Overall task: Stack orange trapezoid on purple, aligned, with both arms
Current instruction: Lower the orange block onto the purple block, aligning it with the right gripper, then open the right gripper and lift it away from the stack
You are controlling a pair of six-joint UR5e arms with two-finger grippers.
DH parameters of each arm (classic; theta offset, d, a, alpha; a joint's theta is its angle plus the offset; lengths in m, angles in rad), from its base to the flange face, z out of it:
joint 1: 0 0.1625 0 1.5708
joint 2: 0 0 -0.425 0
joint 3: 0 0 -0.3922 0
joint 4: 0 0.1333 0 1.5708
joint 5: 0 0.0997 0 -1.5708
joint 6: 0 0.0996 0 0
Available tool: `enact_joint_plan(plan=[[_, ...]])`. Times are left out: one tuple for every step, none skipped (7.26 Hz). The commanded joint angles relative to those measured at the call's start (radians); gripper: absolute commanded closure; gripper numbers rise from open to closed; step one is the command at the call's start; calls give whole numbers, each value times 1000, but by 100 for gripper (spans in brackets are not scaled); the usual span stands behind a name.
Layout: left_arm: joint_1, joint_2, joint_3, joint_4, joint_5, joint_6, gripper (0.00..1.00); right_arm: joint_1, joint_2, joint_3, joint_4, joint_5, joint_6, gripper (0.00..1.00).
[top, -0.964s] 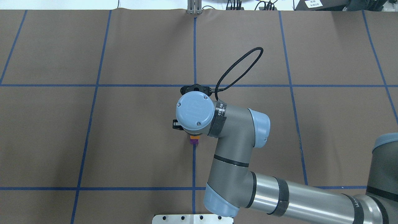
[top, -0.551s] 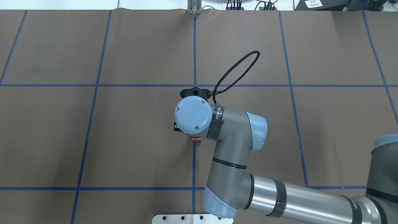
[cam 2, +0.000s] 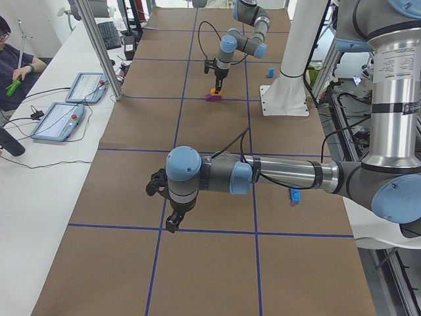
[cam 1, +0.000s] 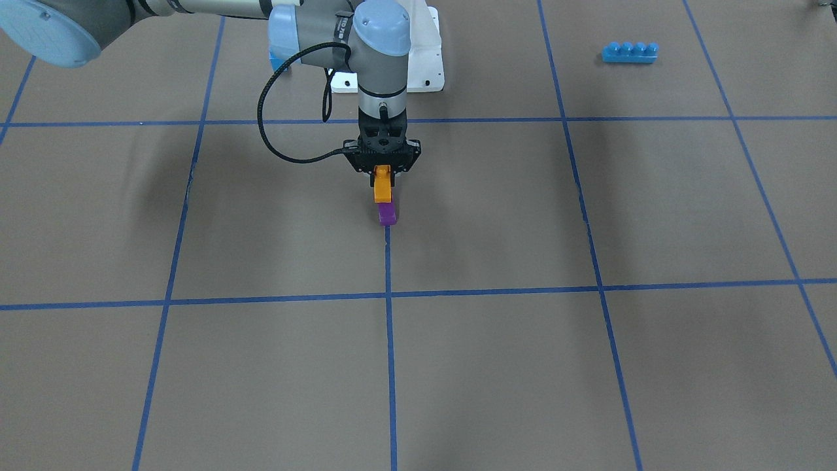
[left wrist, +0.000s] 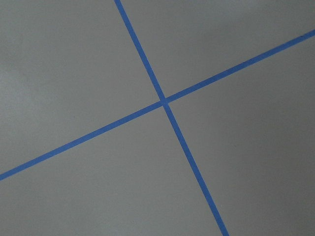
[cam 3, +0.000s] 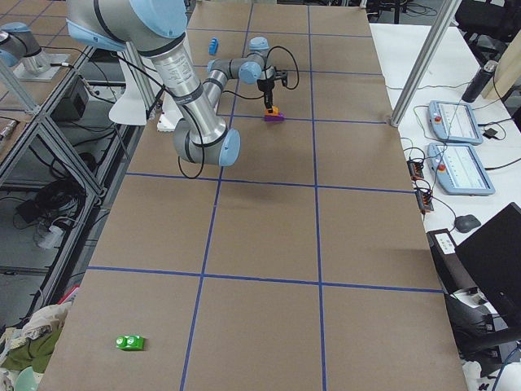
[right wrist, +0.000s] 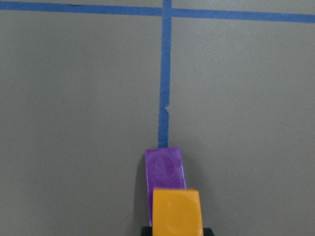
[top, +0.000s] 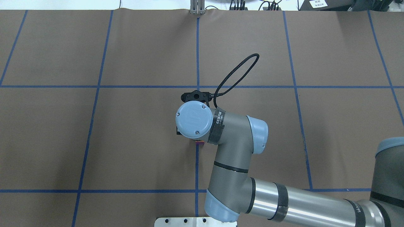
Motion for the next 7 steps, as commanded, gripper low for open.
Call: enact_joint_plan(plan=[[0, -1, -2, 0, 0, -1, 0, -1, 0, 0, 2, 0, -2, 1], [0, -1, -2, 0, 0, -1, 0, 1, -1, 0, 2, 0, -10, 1], [0, -1, -2, 0, 0, -1, 0, 1, 0, 3, 2, 0, -13, 1], [0, -1, -2, 0, 0, -1, 0, 4, 0, 10, 1, 3, -14, 0], [0, 2, -2, 0, 0, 0, 0, 24, 2, 35, -2, 18, -27, 0], [0, 5, 12, -2, 0, 2, 0, 72, -4, 74, -8, 80, -56, 0], [-1, 5, 9, -3, 0, 3, 0, 141, -10, 102, -10, 158, -83, 0]])
